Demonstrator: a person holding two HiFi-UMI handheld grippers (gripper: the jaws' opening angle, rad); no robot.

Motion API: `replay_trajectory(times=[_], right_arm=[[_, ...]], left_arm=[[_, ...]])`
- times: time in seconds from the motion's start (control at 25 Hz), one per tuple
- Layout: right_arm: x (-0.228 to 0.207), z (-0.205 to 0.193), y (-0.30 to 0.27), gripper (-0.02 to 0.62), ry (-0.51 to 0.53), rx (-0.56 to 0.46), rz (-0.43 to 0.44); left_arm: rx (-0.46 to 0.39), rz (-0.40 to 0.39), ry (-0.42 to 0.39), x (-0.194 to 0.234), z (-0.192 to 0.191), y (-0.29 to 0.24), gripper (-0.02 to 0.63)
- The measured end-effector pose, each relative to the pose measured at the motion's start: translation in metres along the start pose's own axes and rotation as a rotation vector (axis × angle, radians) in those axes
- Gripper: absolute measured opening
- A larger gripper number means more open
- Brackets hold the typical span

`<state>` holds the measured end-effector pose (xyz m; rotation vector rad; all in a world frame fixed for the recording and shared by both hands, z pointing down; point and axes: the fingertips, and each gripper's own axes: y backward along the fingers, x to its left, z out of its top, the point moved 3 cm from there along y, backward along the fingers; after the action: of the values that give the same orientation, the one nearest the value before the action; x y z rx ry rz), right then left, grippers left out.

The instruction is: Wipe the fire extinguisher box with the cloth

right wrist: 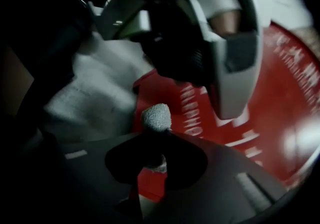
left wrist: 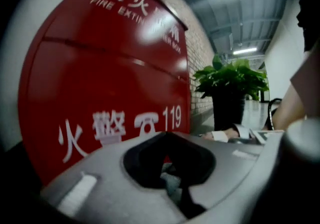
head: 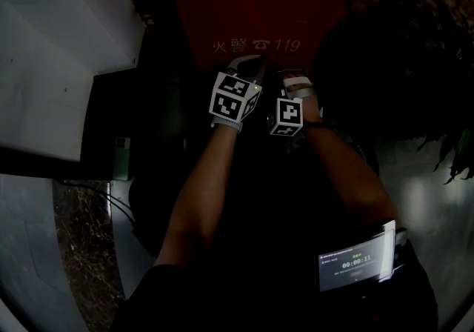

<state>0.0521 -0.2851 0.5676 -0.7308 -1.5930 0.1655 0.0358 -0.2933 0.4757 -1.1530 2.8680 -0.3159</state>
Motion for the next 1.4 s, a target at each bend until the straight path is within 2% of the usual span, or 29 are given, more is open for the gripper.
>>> replay_trajectory(times=[0.08, 0.24, 0.32, 0.52, 0.68, 0.8, 0.96, 1.24, 1.4], right_arm=[[-0.034, 0.012, 0.028, 0.067, 0.002, -0.048, -0.099], [-0.133, 0.024, 0.092, 0.067, -0.105, -0.119, -0.301], [-0.181, 0.029, 0.12, 0.067, -0.113, -0.132, -0.386], [-0.282, 0.053, 0.176, 0.067, -0.059, -0.169, -0.573], [-0.332, 0.067, 0.193, 0.067, 0.0, -0.171, -0.641], [-0.345, 0.067, 0.191, 0.067, 0.012, -0.163, -0.65], [-0.335, 0.062, 0.178, 0.066, 0.015, -0.151, -0.629], [-0.283, 0.052, 0.145, 0.066, -0.018, -0.139, -0.558], [-0.244, 0.049, 0.121, 0.066, -0.046, -0.124, -0.485]], left_arm=[[-0.065, 0.013, -0.021, -0.002, 0.042, 0.018, 0.003], [-0.19, 0.085, -0.051, 0.007, 0.123, 0.057, 0.003], [-0.236, 0.099, -0.062, 0.01, 0.154, 0.07, 0.003], [-0.261, 0.092, -0.088, 0.003, 0.194, 0.086, 0.003], [-0.266, 0.081, -0.119, -0.007, 0.21, 0.088, 0.003], [-0.276, 0.082, -0.157, -0.011, 0.222, 0.09, 0.003], [-0.302, 0.087, -0.154, -0.007, 0.214, 0.092, 0.003], [-0.251, 0.118, -0.052, 0.018, 0.137, 0.075, 0.003], [-0.213, 0.152, 0.0, 0.025, 0.098, 0.066, 0.003]])
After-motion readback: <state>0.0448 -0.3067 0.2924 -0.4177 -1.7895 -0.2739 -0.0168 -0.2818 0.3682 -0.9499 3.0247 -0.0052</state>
